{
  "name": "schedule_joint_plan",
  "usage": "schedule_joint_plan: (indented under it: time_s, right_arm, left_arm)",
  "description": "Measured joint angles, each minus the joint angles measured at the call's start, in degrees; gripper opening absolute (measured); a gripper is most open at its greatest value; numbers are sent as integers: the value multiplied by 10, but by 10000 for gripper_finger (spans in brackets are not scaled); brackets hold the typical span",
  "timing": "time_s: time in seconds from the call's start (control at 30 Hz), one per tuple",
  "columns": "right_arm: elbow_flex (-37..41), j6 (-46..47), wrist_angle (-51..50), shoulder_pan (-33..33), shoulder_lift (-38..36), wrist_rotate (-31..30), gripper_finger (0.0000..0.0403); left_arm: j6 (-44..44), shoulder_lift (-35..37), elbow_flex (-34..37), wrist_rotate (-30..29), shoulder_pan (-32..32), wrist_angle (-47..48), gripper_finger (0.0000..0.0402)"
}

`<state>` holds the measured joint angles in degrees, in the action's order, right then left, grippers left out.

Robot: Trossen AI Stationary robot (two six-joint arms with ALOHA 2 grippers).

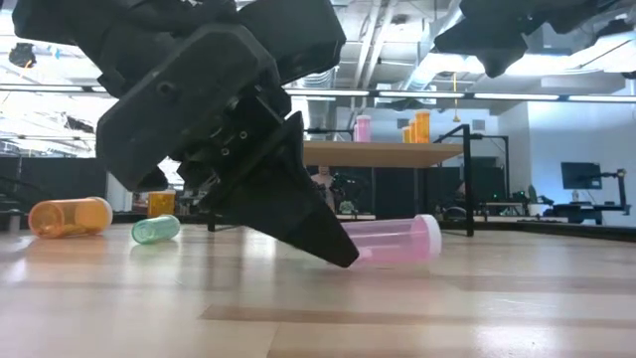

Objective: Pick and place medicine bottles onto shelf by color
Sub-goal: Put the pink pill bottle on the shelf

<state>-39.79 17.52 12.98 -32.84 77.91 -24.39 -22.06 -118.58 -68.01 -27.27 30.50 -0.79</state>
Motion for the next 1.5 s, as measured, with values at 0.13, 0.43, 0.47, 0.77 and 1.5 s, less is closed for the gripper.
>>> schedule_joint_plan:
  time_s: [0.13, 0.43, 0.47, 0.77, 1.5]
  right_arm:
    - [0, -11, 10, -6, -6, -17, 205]
    - [0, -48, 28, -24, -37, -30, 205]
    - [0, -50, 31, -24, -37, -30, 205]
    - [0, -69, 34, -28, -46, -30, 205]
    - [-1, -25, 67, 76, 1, 34, 251]
  left_arm:
    - [5, 1, 0, 0, 1, -3, 82]
    - [55, 15, 0, -4, 7, -61, 88]
    - [61, 15, 0, -4, 7, -67, 88]
    - [95, 45, 34, -49, 13, -137, 89]
    - [123, 148, 360, 48, -28, -674, 89]
